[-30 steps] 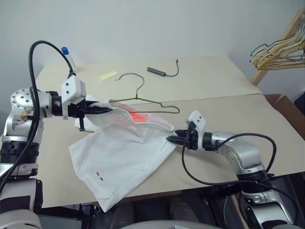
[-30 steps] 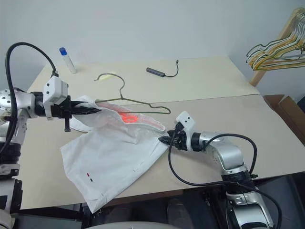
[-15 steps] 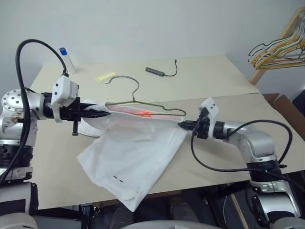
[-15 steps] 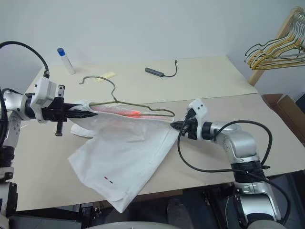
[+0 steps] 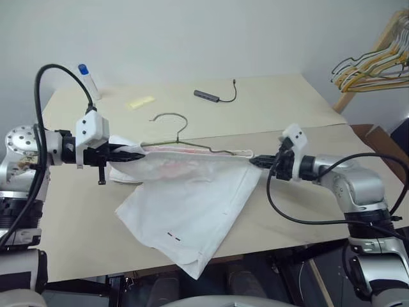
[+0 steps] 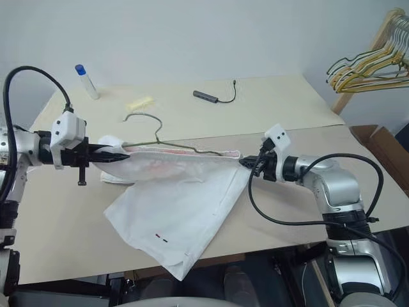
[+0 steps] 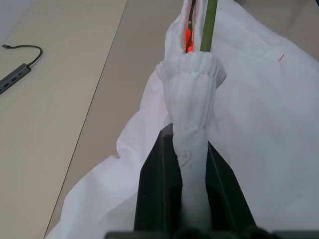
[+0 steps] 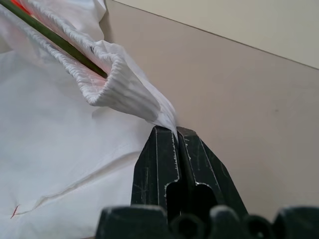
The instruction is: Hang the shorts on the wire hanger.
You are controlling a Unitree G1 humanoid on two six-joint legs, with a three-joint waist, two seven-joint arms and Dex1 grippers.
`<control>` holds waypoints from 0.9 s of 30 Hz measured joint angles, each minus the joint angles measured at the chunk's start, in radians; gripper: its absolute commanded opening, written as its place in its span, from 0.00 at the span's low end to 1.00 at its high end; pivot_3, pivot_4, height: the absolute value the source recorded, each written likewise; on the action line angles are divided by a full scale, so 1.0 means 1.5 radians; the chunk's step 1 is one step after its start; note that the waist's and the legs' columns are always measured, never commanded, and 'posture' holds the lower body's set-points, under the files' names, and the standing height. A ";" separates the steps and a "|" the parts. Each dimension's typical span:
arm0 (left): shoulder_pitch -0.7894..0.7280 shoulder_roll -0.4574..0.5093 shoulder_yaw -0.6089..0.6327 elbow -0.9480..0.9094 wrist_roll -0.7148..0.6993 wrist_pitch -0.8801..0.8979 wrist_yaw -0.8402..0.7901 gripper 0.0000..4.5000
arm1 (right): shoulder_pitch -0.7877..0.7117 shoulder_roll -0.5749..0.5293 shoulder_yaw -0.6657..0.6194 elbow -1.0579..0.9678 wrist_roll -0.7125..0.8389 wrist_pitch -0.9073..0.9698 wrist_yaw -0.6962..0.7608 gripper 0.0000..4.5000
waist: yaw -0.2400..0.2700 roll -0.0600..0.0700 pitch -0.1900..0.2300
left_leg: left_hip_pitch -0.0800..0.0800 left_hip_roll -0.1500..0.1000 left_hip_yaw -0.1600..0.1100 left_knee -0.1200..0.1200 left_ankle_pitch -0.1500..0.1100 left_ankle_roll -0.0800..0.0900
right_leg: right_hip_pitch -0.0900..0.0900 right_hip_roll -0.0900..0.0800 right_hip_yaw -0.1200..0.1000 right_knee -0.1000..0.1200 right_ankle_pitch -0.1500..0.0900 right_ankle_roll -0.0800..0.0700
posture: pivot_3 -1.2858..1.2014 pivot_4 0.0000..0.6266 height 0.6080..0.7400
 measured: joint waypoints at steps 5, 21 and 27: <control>-0.006 -0.003 -0.009 0.016 0.028 -0.016 0.026 0.00 | -0.030 -0.052 0.029 -0.093 -0.014 -0.001 0.018 0.00 | 0.001 0.000 0.000 | 0.000 0.000 0.000 0.000 0.000 0.000 | 0.000 0.000 0.000 0.000 0.000 0.000 | 0.51 0.00 1.00; -0.036 -0.028 0.000 0.009 0.009 -0.016 0.052 0.00 | -0.213 -0.046 0.185 -0.174 -0.162 -0.054 0.023 0.00 | 0.005 0.000 0.000 | -0.001 0.000 0.000 0.000 0.000 0.000 | -0.001 -0.001 -0.001 0.000 0.000 0.000 | 0.52 0.00 1.00; -0.021 -0.028 0.010 -0.008 -0.005 -0.014 0.052 0.00 | -0.210 -0.042 0.185 -0.169 -0.166 -0.104 0.045 0.16 | 0.005 0.000 0.000 | -0.001 0.000 0.000 0.000 0.000 0.000 | -0.001 0.000 -0.001 0.000 0.000 0.000 | 0.52 0.00 1.00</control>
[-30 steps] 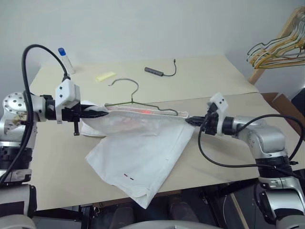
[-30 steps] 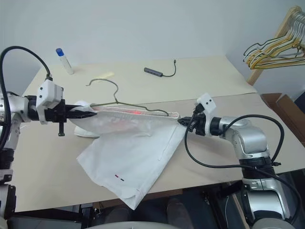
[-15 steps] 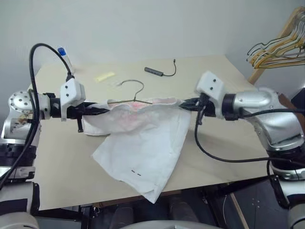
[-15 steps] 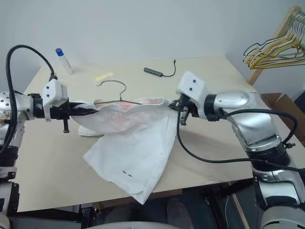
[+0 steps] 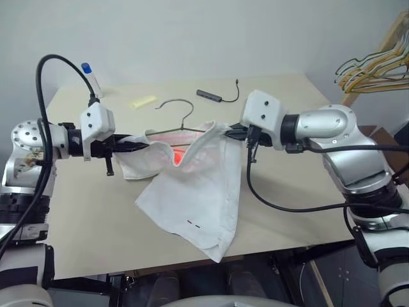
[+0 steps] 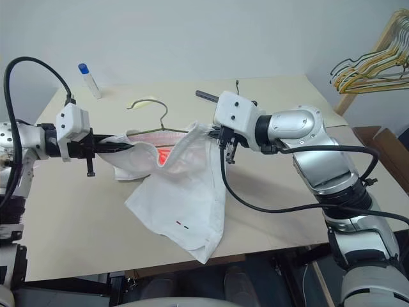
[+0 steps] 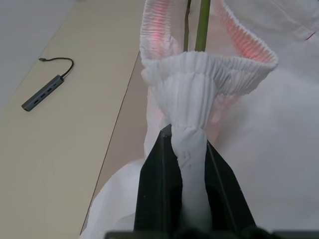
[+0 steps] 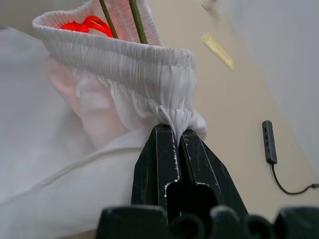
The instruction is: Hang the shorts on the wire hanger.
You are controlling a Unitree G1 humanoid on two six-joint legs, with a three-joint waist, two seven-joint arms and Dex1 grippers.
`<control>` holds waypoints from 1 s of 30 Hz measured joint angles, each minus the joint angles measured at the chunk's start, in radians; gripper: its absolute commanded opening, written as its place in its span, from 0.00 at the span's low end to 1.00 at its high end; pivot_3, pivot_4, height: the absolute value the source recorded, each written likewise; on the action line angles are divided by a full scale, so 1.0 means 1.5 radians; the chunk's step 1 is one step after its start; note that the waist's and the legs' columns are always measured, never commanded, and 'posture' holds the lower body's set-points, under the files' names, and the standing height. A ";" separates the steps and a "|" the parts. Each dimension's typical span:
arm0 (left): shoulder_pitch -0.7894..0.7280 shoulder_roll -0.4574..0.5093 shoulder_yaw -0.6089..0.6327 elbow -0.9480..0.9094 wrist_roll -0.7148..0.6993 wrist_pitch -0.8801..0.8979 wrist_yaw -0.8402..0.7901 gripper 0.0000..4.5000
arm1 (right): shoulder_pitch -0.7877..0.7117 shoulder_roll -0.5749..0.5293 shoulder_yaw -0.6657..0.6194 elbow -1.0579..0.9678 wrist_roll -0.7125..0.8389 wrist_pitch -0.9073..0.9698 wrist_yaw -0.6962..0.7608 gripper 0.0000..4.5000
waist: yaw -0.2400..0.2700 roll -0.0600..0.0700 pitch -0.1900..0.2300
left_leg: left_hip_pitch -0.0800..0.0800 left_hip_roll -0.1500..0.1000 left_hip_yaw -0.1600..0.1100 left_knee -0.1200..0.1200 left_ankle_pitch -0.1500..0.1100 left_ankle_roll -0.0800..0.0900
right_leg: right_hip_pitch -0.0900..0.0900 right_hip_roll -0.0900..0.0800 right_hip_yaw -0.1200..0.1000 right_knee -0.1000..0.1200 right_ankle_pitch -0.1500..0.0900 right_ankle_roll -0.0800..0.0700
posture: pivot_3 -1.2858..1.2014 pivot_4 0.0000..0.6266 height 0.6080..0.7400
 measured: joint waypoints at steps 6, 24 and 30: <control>0.012 0.002 0.017 -0.022 -0.033 0.013 -0.020 0.00 | 0.017 0.000 0.014 0.030 -0.023 -0.049 0.018 0.60 | 0.000 0.000 0.000 | 0.000 0.000 0.000 0.000 0.000 0.000 | 0.000 0.000 0.000 0.000 0.000 0.000 | 0.52 0.00 1.00; 0.021 0.010 0.017 -0.031 -0.038 0.010 -0.026 0.00 | 0.038 0.027 -0.023 0.052 0.055 0.013 0.070 0.65 | 0.000 0.000 0.000 | 0.000 0.000 0.000 0.000 0.000 0.000 | 0.000 0.000 0.000 0.000 0.000 0.000 | 0.52 0.00 1.00; 0.025 0.010 0.016 -0.037 -0.039 0.011 -0.032 0.00 | 0.029 0.038 -0.034 0.060 0.060 0.037 0.070 0.22 | 0.001 0.000 0.000 | 0.000 0.000 0.000 0.000 0.000 0.000 | 0.000 0.000 0.000 0.000 0.000 0.000 | 0.52 0.00 1.00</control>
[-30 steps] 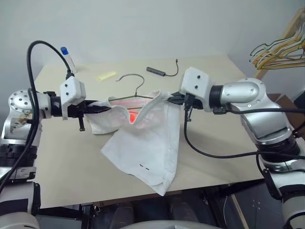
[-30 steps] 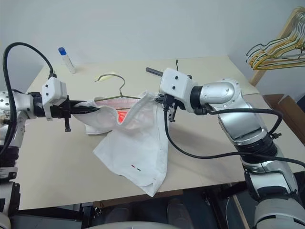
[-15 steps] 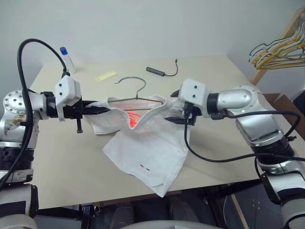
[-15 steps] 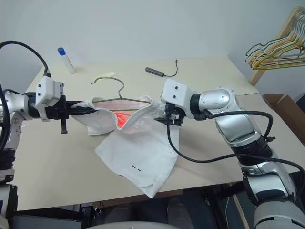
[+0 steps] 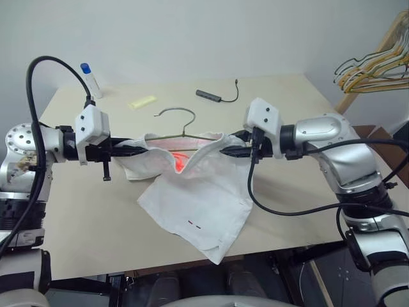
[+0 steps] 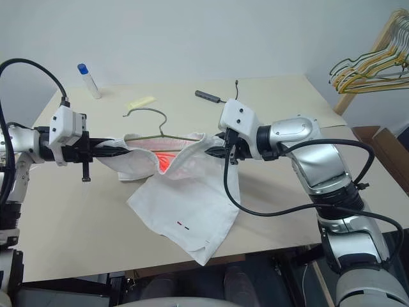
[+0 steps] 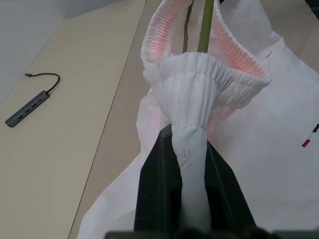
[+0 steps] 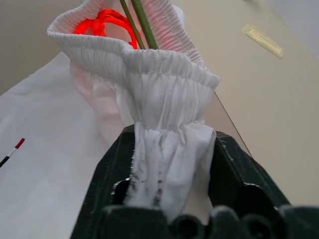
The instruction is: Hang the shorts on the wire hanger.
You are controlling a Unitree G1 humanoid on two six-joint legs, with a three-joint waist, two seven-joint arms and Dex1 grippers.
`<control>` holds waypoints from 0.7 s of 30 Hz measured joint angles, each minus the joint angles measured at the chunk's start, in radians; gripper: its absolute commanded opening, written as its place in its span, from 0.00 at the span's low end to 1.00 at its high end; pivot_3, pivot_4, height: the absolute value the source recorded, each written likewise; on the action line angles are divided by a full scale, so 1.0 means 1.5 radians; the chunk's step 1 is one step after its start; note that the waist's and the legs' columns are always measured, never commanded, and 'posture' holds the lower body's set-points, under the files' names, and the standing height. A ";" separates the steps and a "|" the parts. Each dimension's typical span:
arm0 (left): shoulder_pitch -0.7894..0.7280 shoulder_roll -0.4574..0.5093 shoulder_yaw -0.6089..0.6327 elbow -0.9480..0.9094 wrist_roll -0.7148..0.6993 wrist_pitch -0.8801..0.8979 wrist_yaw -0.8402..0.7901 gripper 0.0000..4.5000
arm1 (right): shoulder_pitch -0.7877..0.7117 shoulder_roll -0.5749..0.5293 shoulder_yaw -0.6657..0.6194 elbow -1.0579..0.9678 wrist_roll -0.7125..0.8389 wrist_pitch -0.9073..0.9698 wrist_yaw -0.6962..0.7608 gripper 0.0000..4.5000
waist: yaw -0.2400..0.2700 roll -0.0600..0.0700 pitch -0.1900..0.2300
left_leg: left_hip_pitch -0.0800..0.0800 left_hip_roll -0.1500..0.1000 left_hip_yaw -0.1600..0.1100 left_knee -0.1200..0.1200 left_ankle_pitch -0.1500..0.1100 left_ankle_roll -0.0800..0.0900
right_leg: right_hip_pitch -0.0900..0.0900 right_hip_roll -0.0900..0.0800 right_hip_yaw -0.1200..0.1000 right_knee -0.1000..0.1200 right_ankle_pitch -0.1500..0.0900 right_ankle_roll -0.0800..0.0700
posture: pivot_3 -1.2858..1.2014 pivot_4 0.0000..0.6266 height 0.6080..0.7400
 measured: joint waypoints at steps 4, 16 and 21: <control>0.002 0.009 0.001 -0.005 -0.001 0.004 -0.008 0.00 | 0.000 0.005 0.004 0.004 0.003 0.000 0.014 0.01 | 0.000 0.000 0.000 | 0.000 0.000 0.000 0.000 0.000 0.000 | 0.000 0.000 0.000 0.000 0.000 0.000 | 0.52 0.00 1.00; -0.018 -0.021 0.005 0.024 0.002 0.009 0.018 0.31 | 0.012 0.005 0.000 0.003 0.012 0.006 0.026 0.00 | 0.002 0.000 0.000 | 0.000 0.000 0.000 0.000 0.000 0.000 | 0.000 0.000 0.000 0.000 0.000 0.000 | 0.51 0.00 1.00; -0.023 -0.024 0.020 0.025 -0.013 0.017 0.024 0.57 | 0.028 0.014 -0.006 -0.010 0.024 0.013 0.008 0.00 | -0.003 0.000 0.000 | 0.000 0.000 0.000 0.000 0.000 0.000 | 0.000 0.000 0.000 0.000 0.000 0.000 | 0.51 0.00 1.00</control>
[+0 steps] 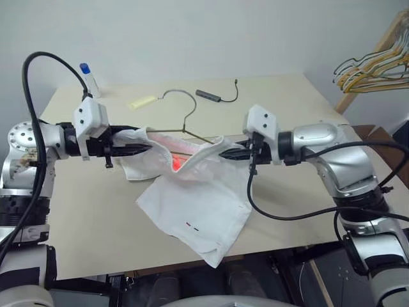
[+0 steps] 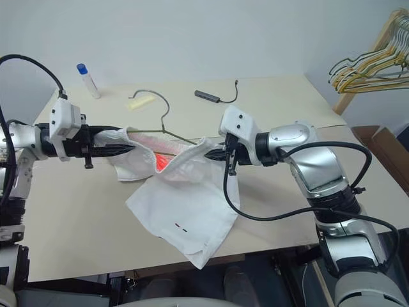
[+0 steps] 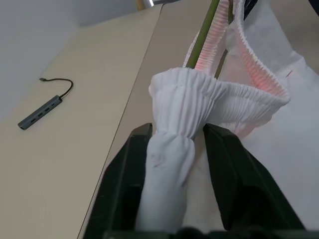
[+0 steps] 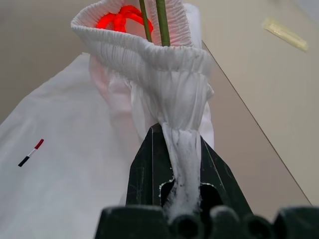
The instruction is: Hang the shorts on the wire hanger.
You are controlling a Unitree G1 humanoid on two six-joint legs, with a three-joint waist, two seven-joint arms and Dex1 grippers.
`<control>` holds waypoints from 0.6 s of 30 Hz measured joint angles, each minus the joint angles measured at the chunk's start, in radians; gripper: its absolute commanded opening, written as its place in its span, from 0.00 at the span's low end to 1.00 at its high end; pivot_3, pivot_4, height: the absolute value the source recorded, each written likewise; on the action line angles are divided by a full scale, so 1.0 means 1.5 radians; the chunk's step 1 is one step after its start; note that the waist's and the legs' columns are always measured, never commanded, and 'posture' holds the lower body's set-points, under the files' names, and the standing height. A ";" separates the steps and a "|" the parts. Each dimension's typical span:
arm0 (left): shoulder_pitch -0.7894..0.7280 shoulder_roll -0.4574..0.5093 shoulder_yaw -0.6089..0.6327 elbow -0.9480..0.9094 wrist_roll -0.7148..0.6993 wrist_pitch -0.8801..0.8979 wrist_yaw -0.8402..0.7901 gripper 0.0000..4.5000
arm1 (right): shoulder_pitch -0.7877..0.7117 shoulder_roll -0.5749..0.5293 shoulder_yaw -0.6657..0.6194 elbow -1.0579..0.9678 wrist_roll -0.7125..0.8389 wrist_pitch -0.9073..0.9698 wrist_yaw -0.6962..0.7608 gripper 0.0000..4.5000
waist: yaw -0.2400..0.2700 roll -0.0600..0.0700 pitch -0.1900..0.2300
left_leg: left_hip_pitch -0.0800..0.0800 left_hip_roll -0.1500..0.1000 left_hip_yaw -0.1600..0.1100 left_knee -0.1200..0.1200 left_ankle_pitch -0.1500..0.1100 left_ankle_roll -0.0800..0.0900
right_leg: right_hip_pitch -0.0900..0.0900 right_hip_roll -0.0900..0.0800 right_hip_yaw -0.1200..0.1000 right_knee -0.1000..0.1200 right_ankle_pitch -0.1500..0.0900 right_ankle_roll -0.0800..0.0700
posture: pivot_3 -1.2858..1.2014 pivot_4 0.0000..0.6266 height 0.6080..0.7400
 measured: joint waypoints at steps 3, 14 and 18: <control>0.000 0.000 0.021 0.008 -0.007 0.000 0.013 0.75 | 0.010 0.003 -0.011 -0.009 0.006 0.003 -0.016 0.00 | -0.002 0.000 0.000 | 0.000 0.000 0.000 0.000 0.000 0.000 | 0.000 0.000 0.000 0.000 0.000 0.000 | 0.51 0.00 1.00; 0.036 -0.001 0.114 0.025 -0.051 0.016 0.088 0.99 | 0.044 0.002 -0.049 -0.016 0.027 0.031 -0.064 0.00 | -0.002 0.000 0.000 | 0.000 0.000 0.000 0.000 0.000 0.000 | 0.000 0.000 0.000 0.000 0.000 0.000 | 0.51 0.00 1.00; 0.036 -0.034 0.216 0.015 -0.152 0.053 0.123 0.99 | 0.053 0.002 -0.085 -0.018 0.046 0.099 -0.112 0.00 | -0.002 0.000 0.000 | 0.000 0.000 0.000 0.000 0.000 0.000 | 0.000 -0.001 0.000 0.000 0.000 0.000 | 0.51 0.00 1.00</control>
